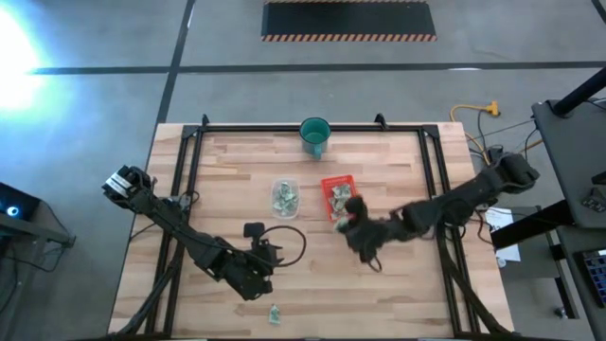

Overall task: Pick and place items into bin
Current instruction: Put the right stevia packet into the orange bin

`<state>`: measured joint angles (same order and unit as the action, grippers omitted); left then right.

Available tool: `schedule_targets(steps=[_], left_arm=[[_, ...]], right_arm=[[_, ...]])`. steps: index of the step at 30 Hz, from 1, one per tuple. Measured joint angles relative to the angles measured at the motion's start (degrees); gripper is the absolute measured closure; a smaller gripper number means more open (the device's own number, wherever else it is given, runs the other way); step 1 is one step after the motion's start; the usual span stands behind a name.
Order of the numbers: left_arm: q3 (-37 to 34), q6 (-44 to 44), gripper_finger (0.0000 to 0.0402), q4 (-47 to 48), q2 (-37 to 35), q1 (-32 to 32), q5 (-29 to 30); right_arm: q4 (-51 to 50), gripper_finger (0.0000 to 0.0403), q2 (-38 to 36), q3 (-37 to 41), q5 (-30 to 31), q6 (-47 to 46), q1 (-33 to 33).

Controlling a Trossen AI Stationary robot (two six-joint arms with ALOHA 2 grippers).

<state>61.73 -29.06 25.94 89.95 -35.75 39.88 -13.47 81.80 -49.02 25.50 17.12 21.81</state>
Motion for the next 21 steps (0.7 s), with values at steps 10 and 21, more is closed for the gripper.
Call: schedule_targets(steps=[10, 21], left_arm=[[0.0, 3.24, 0.0284, -0.08, 0.0, 0.15, 0.04], [-0.33, 5.49, 0.0284, -1.59, 0.0, 0.13, 0.04]], right_arm=[[0.99, 0.0394, -3.48, 4.66, -7.19, -4.32, -15.41], [3.79, 0.0364, 0.57, 4.69, -10.56, -7.54, -23.89]])
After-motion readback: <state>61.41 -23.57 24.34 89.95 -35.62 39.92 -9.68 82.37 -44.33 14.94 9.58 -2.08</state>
